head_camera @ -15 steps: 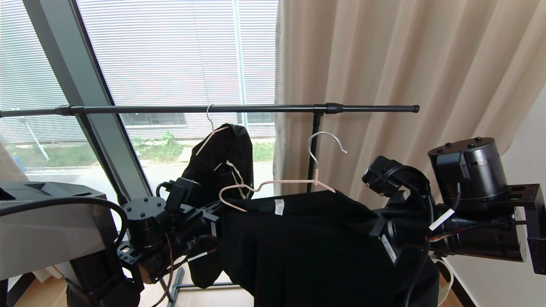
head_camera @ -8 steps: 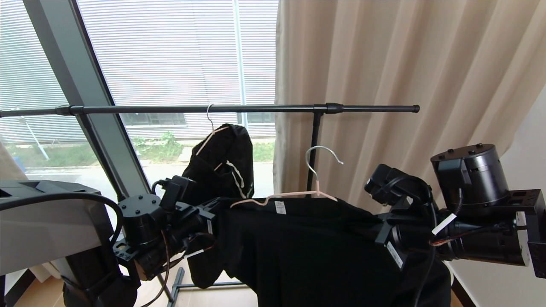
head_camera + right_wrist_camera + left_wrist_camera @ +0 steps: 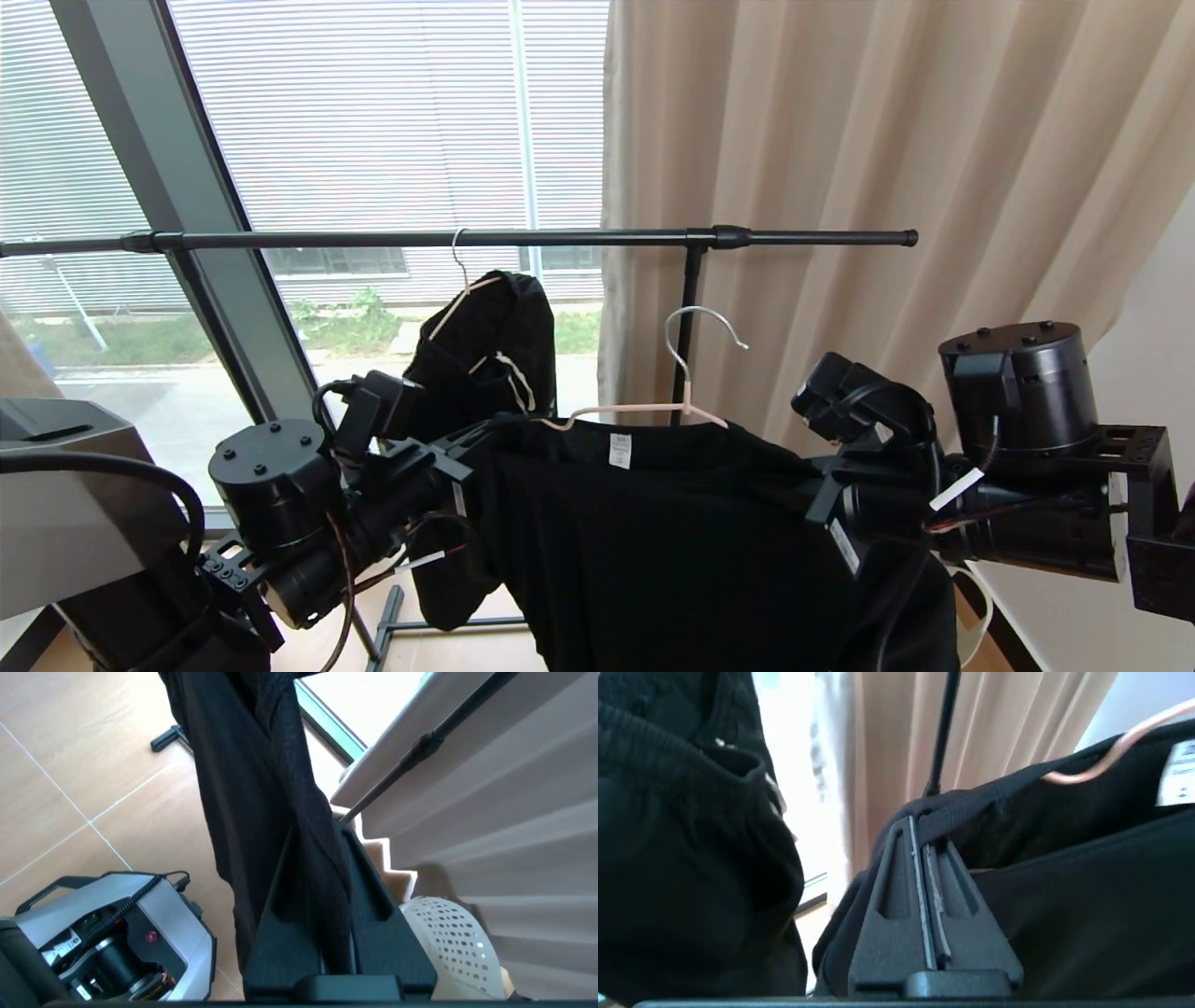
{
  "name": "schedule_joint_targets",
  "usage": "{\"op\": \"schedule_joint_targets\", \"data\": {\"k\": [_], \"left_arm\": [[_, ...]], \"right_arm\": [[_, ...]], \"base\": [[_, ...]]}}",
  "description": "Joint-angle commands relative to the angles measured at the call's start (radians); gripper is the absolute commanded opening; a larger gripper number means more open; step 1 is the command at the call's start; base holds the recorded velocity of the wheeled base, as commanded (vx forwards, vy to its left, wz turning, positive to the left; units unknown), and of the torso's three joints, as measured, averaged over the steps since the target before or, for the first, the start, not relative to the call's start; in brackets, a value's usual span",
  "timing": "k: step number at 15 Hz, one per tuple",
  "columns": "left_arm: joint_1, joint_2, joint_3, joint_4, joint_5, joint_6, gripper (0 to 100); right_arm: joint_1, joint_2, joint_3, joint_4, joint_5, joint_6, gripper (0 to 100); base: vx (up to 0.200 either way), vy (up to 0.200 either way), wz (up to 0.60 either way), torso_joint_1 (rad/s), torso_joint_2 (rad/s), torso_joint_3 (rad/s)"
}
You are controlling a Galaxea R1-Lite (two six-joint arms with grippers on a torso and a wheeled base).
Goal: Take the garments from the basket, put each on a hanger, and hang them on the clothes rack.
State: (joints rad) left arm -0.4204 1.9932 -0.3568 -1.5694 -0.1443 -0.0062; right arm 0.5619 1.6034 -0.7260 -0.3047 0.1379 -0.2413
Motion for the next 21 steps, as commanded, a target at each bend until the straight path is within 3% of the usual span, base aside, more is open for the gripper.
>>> {"op": "schedule_joint_targets", "data": {"k": [1, 3, 6, 7, 8, 12, 14, 15, 18, 21], "left_arm": [[-0.008, -0.06, 0.004, -0.001, 0.0, 0.006, 0], [-0.02, -0.155, -0.021, -0.001, 0.0, 0.026, 0], [-0.046, -0.251, -0.096, 0.187, 0.002, 0.035, 0], [-0.046, -0.251, -0.096, 0.187, 0.002, 0.035, 0], [-0.064, -0.271, -0.133, 0.261, 0.002, 0.064, 0], [-0.066, -0.301, -0.146, 0.331, 0.002, 0.114, 0], [-0.035, -0.338, -0.157, 0.405, -0.001, 0.126, 0], [-0.004, -0.364, -0.188, 0.465, -0.008, 0.144, 0], [0.011, -0.41, -0.252, 0.591, -0.011, 0.166, 0], [-0.081, -0.409, -0.258, 0.641, -0.009, 0.19, 0]], "right_arm": [[0.001, 0.012, 0.037, -0.039, 0.035, -0.001, 0], [0.001, 0.055, 0.028, -0.051, 0.042, 0.0, 0], [0.0, 0.059, 0.043, -0.096, 0.071, 0.002, 0], [0.0, 0.059, 0.043, -0.096, 0.071, 0.002, 0], [-0.004, 0.05, 0.062, -0.126, 0.129, 0.005, 0], [-0.036, 0.032, 0.092, -0.191, 0.177, 0.007, 0], [-0.085, -0.003, 0.097, -0.182, 0.269, 0.005, 0], [-0.122, -0.019, 0.102, -0.179, 0.361, 0.004, 0], [-0.135, -0.016, 0.106, -0.185, 0.381, 0.004, 0], [-0.131, -0.005, 0.099, -0.192, 0.384, 0.039, 0]], "base": [[0.0, 0.0, 0.0, 0.0, 0.0, 0.0], [0.0, 0.0, 0.0, 0.0, 0.0, 0.0], [0.0, 0.0, 0.0, 0.0, 0.0, 0.0], [0.0, 0.0, 0.0, 0.0, 0.0, 0.0], [0.0, 0.0, 0.0, 0.0, 0.0, 0.0], [0.0, 0.0, 0.0, 0.0, 0.0, 0.0], [0.0, 0.0, 0.0, 0.0, 0.0, 0.0], [0.0, 0.0, 0.0, 0.0, 0.0, 0.0], [0.0, 0.0, 0.0, 0.0, 0.0, 0.0], [0.0, 0.0, 0.0, 0.0, 0.0, 0.0]]}}
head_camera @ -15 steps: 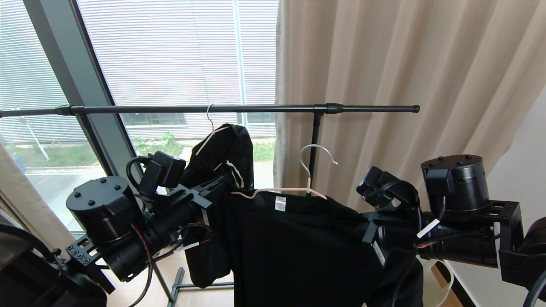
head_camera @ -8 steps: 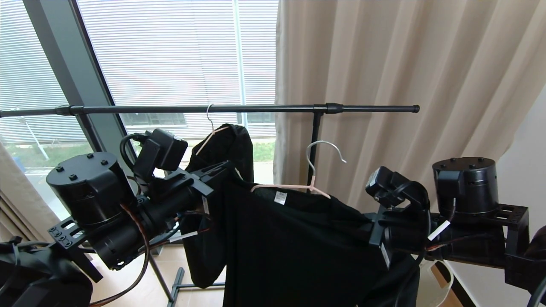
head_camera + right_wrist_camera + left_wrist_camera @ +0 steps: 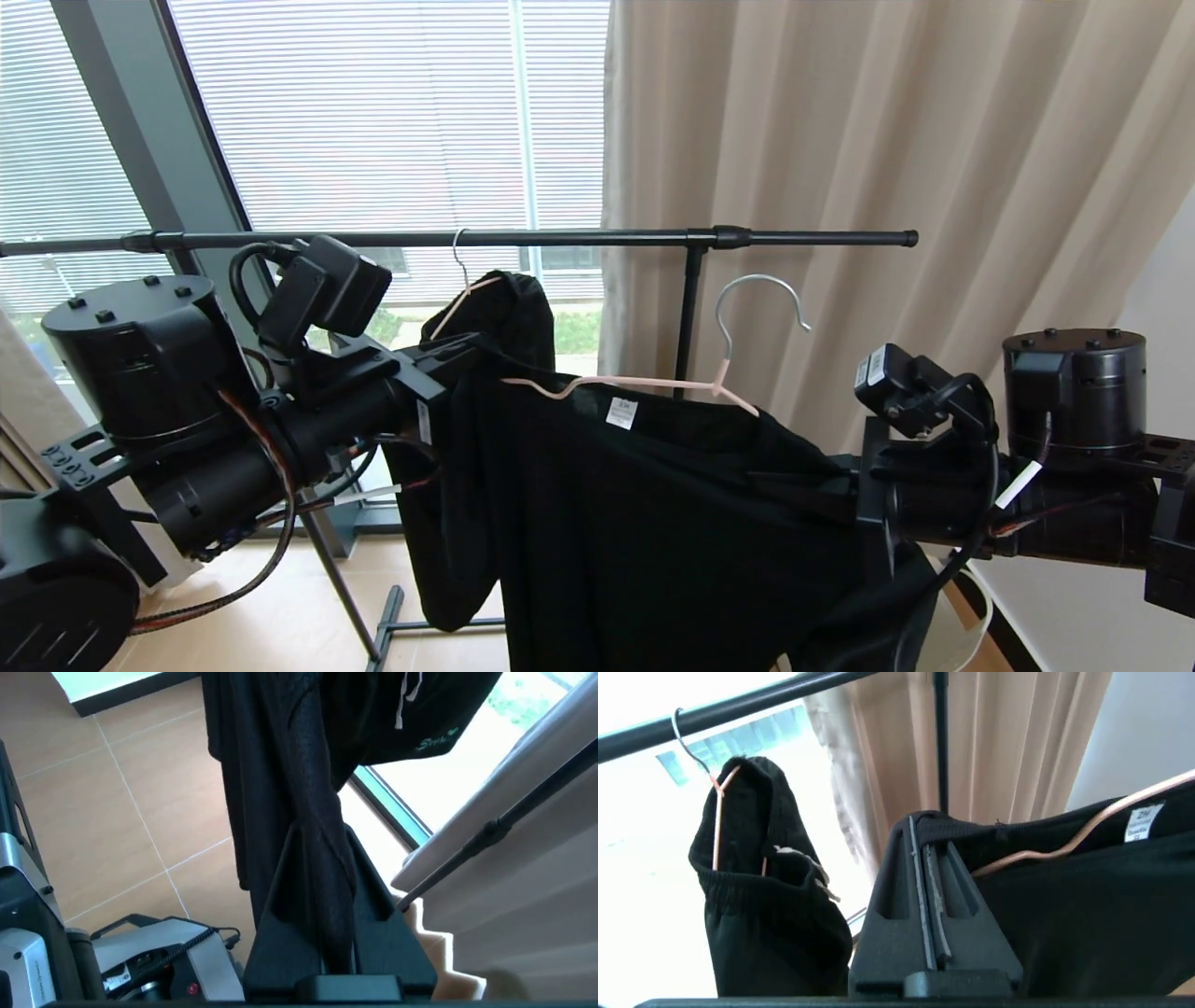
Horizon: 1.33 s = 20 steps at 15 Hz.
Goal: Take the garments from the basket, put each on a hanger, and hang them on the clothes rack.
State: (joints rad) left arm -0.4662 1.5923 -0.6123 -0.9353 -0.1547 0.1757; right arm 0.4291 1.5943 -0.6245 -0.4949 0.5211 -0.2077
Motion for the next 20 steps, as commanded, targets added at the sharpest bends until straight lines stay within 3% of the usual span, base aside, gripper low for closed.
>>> {"op": "schedule_joint_targets", "data": {"k": [1, 10, 13, 17, 20], "left_arm": [[-0.062, -0.006, -0.001, 0.018, 0.0, 0.022, 0], [-0.295, -0.06, 0.0, 0.023, 0.004, 0.019, 0], [-0.301, -0.061, 0.005, 0.032, 0.003, 0.008, 0], [-0.301, -0.057, 0.003, 0.026, 0.001, -0.021, 0], [-0.31, -0.058, 0.017, 0.026, 0.0, -0.041, 0]], "right_arm": [[0.005, 0.004, -0.003, -0.002, 0.0, 0.013, 0], [0.049, 0.127, -0.011, -0.057, -0.009, 0.014, 0], [0.049, 0.156, 0.002, -0.126, -0.006, 0.019, 0], [0.049, 0.173, 0.035, -0.258, -0.003, 0.102, 0], [0.049, 0.171, 0.042, -0.272, -0.003, 0.106, 0]], "base": [[0.0, 0.0, 0.0, 0.0, 0.0, 0.0], [0.0, 0.0, 0.0, 0.0, 0.0, 0.0], [0.0, 0.0, 0.0, 0.0, 0.0, 0.0], [0.0, 0.0, 0.0, 0.0, 0.0, 0.0], [0.0, 0.0, 0.0, 0.0, 0.0, 0.0]]}}
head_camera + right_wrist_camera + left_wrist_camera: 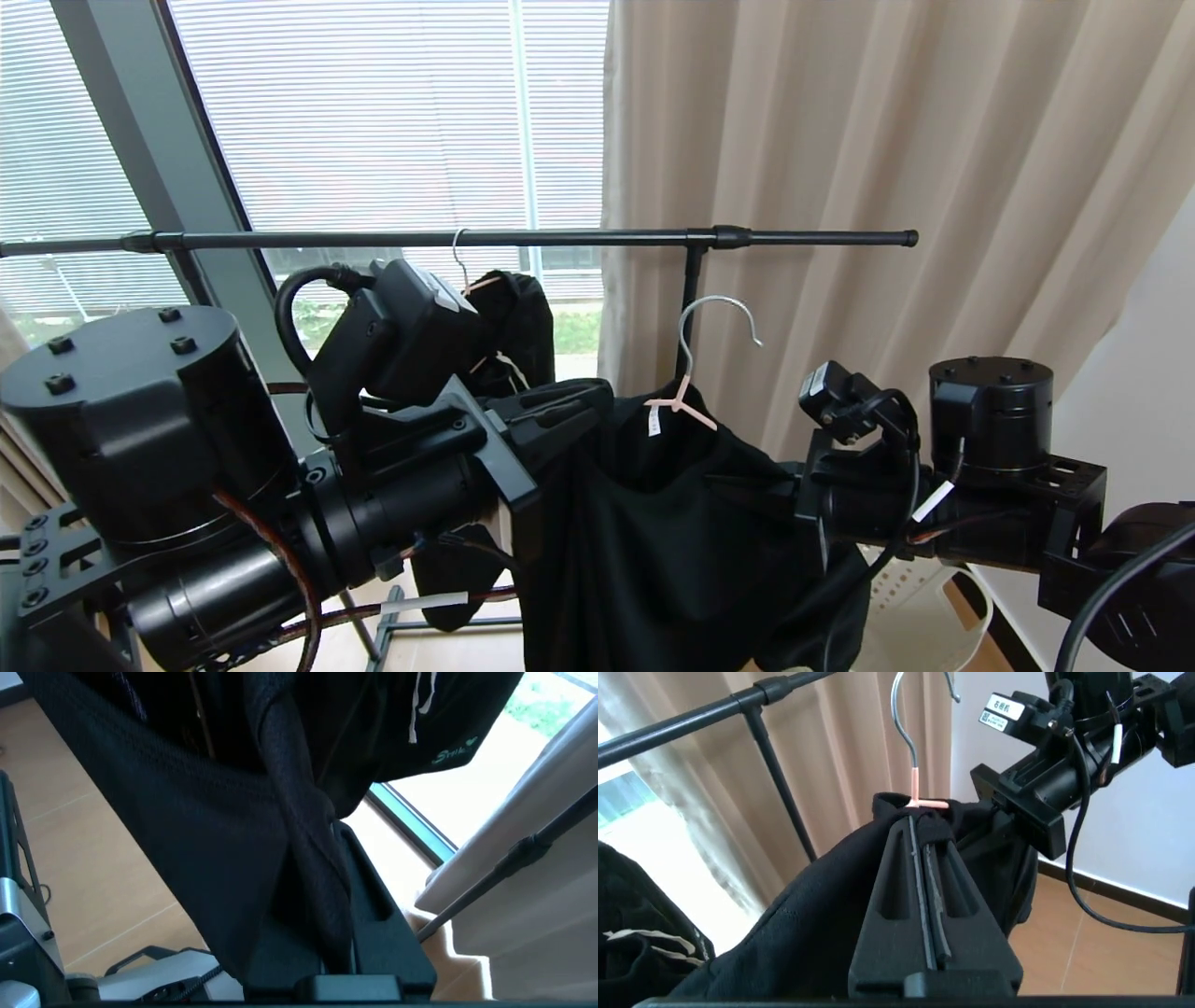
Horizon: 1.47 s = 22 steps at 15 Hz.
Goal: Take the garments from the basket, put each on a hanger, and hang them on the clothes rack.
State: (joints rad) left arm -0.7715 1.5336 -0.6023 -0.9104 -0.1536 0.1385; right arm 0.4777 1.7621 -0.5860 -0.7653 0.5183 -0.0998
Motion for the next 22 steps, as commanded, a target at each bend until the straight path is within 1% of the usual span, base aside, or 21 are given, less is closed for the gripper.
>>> {"op": "schedule_joint_targets", "data": {"k": [1, 2, 3, 8, 9, 10, 11, 12, 13, 14, 15, 16, 18, 19, 20, 21, 22], "left_arm": [[-0.011, 0.0, 0.012, -0.001, -0.001, -0.005, 0], [-0.015, 0.0, 0.012, -0.001, 0.0, -0.005, 0], [-0.015, 0.0, 0.012, -0.001, 0.0, -0.008, 100], [-0.012, -0.04, 0.047, 0.004, 0.0, 0.006, 100], [0.006, -0.055, 0.05, 0.024, 0.005, 0.046, 100], [0.02, -0.061, 0.047, 0.061, 0.011, 0.075, 100], [0.034, -0.081, 0.036, 0.136, 0.017, 0.096, 100], [0.035, -0.099, 0.018, 0.193, 0.02, 0.098, 100], [0.035, -0.121, -0.019, 0.285, 0.022, 0.098, 100], [0.035, -0.136, -0.048, 0.351, 0.022, 0.098, 100], [0.035, -0.136, -0.051, 0.36, 0.022, 0.098, 100], [0.035, -0.142, -0.071, 0.42, 0.037, 0.098, 100], [0.037, -0.141, -0.073, 0.421, 0.046, 0.096, 100], [0.078, -0.155, -0.056, 0.416, 0.036, 0.096, 100], [0.124, -0.17, -0.037, 0.406, 0.002, 0.098, 100], [0.196, -0.184, -0.008, 0.372, -0.113, 0.099, 100], [0.293, -0.188, 0.033, 0.326, -0.259, 0.107, 100]], "right_arm": [[0.001, 0.003, 0.003, -0.003, 0.0, -0.001, 0], [0.001, 0.002, 0.005, -0.003, 0.0, -0.001, 0], [0.001, 0.0, 0.011, -0.003, 0.0, -0.001, 0], [-0.001, -0.007, 0.012, -0.003, 0.0, -0.003, 0], [-0.001, -0.007, 0.012, -0.003, 0.0, -0.005, 0], [-0.001, -0.007, 0.012, -0.003, 0.0, -0.005, 0], [-0.001, -0.007, 0.012, -0.003, 0.0, -0.005, 0], [-0.001, -0.007, 0.012, -0.003, 0.0, -0.006, 0], [-0.002, -0.007, 0.012, -0.003, 0.0, -0.006, 0], [-0.002, -0.007, 0.014, -0.003, 0.0, -0.006, 0], [-0.002, -0.007, 0.014, -0.003, 0.0, -0.006, 0], [-0.002, -0.006, 0.015, -0.003, -0.001, -0.008, 0], [-0.002, -0.006, 0.015, -0.003, -0.001, -0.008, 0], [-0.01, -0.006, 0.015, -0.003, 0.0, -0.009, 0], [-0.019, -0.004, 0.017, -0.003, 0.0, -0.009, 0], [-0.027, 0.0, 0.018, -0.003, 0.002, -0.012, 0], [-0.03, 0.002, 0.02, -0.003, 0.016, -0.026, 0]], "base": [[0.0, 0.0, 0.0, 0.0, 0.0, 0.0], [0.0, 0.0, 0.0, 0.0, 0.0, 0.0], [0.0, 0.0, 0.0, 0.0, 0.0, 0.0], [0.0, 0.0, 0.0, 0.0, 0.0, 0.0], [0.0, 0.0, 0.0, 0.0, 0.0, 0.0], [0.0, 0.0, 0.0, 0.0, 0.0, 0.0], [0.0, 0.0, 0.0, 0.0, 0.0, 0.0], [0.0, 0.0, 0.0, 0.0, 0.0, 0.0], [0.0, 0.0, 0.0, 0.0, 0.0, 0.0], [0.0, 0.0, 0.0, 0.0, 0.0, 0.0], [0.0, 0.0, 0.0, 0.0, 0.0, 0.0], [0.0, 0.0, 0.0, 0.0, 0.0, 0.0], [0.0, 0.0, 0.0, 0.0, 0.0, 0.0], [0.0, 0.0, 0.0, 0.0, 0.0, 0.0], [0.0, 0.0, 0.0, 0.0, 0.0, 0.0], [0.0, 0.0, 0.0, 0.0, 0.0, 0.0], [0.0, 0.0, 0.0, 0.0, 0.0, 0.0]]}}
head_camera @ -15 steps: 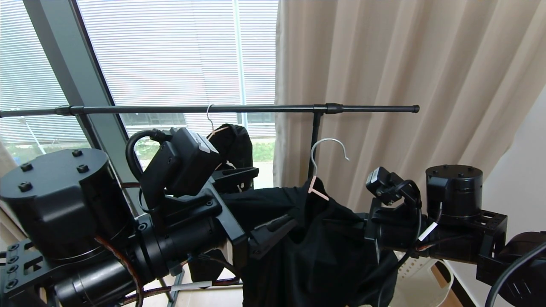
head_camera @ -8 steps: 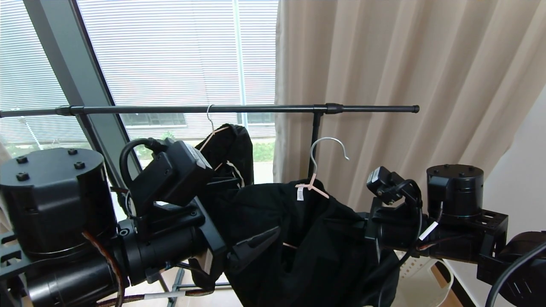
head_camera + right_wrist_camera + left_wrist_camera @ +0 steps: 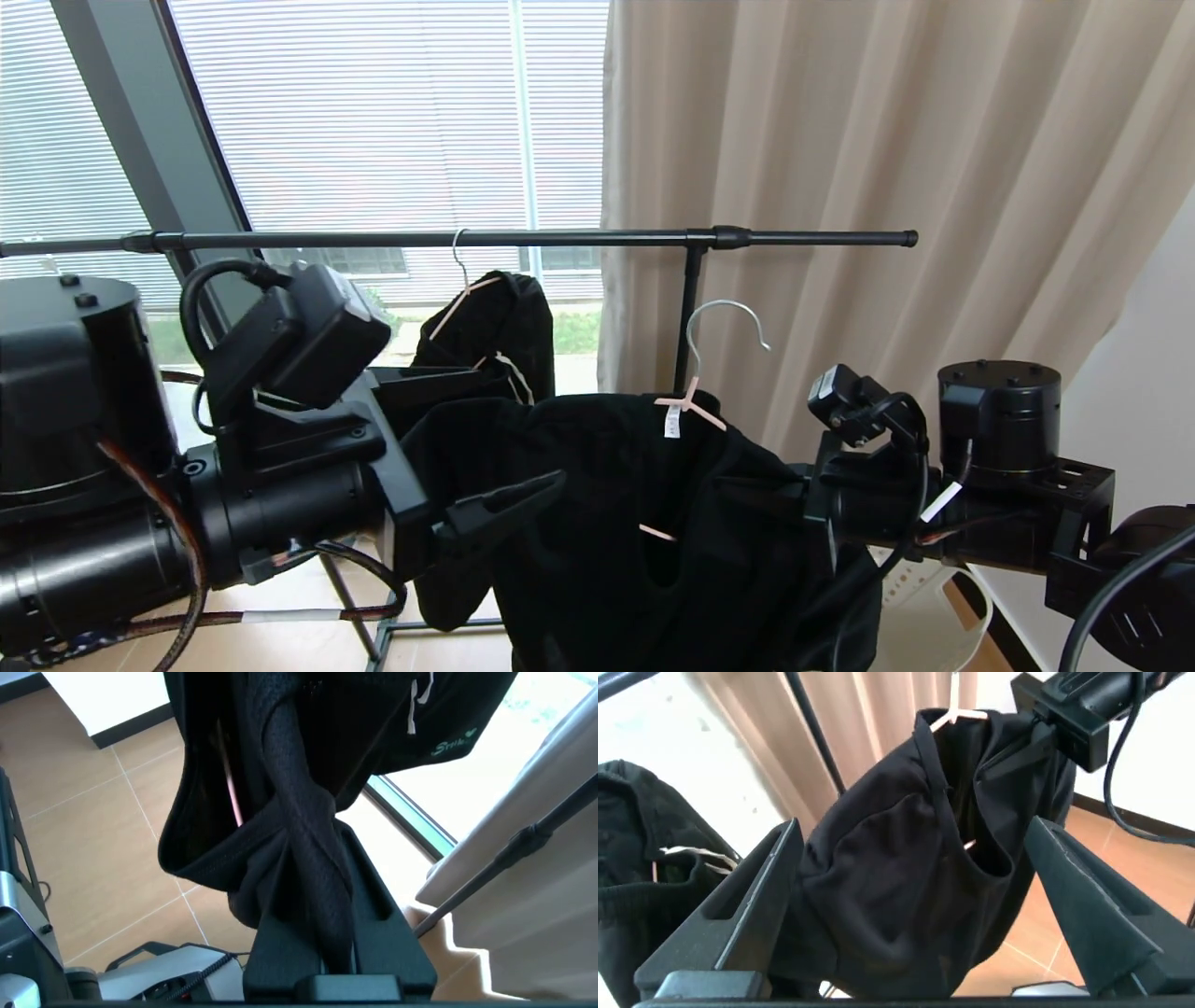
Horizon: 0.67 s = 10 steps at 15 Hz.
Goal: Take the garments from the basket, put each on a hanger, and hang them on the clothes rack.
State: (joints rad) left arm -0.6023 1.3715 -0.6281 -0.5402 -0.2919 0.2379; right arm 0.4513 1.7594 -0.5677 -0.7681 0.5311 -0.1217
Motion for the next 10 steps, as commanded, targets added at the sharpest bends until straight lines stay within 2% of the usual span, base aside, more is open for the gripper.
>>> {"op": "schedule_joint_targets", "data": {"k": [1, 2, 3, 4, 6, 7, 8, 10], "left_arm": [[0.216, -0.022, 0.094, -0.099, -0.247, 0.02, 100], [0.3, -0.006, 0.128, -0.141, -0.329, 0.024, 100], [0.306, -0.005, 0.13, -0.142, -0.334, 0.024, 100], [0.4, 0.049, 0.165, -0.168, -0.434, 0.029, 100], [0.472, 0.107, 0.171, -0.187, -0.521, 0.029, 100], [0.483, 0.118, 0.171, -0.19, -0.536, 0.028, 100], [0.527, 0.207, 0.165, -0.201, -0.645, 0.026, 100], [0.55, 0.305, 0.159, -0.25, -0.67, 0.015, 100]], "right_arm": [[-0.02, 0.005, 0.009, 0.0, 0.026, -0.018, 0], [-0.034, 0.003, 0.015, 0.0, 0.061, -0.038, 0], [-0.034, 0.003, 0.015, 0.0, 0.064, -0.039, 0], [-0.063, -0.003, 0.026, 0.0, 0.112, -0.065, 0], [-0.082, -0.003, 0.029, 0.0, 0.139, -0.079, 0], [-0.085, -0.003, 0.031, 0.0, 0.145, -0.079, 0], [-0.088, -0.004, 0.035, 0.0, 0.162, -0.081, 0], [-0.088, -0.015, 0.037, 0.0, 0.164, -0.081, 0]], "base": [[0.0, 0.0, 0.0, 0.0, 0.0, 0.0], [0.0, 0.0, 0.0, 0.0, 0.0, 0.0], [0.0, 0.0, 0.0, 0.0, 0.0, 0.0], [0.0, 0.0, 0.0, 0.0, 0.0, 0.0], [0.0, 0.0, 0.0, 0.0, 0.0, 0.0], [0.0, 0.0, 0.0, 0.0, 0.0, 0.0], [0.0, 0.0, 0.0, 0.0, 0.0, 0.0], [0.0, 0.0, 0.0, 0.0, 0.0, 0.0]]}}
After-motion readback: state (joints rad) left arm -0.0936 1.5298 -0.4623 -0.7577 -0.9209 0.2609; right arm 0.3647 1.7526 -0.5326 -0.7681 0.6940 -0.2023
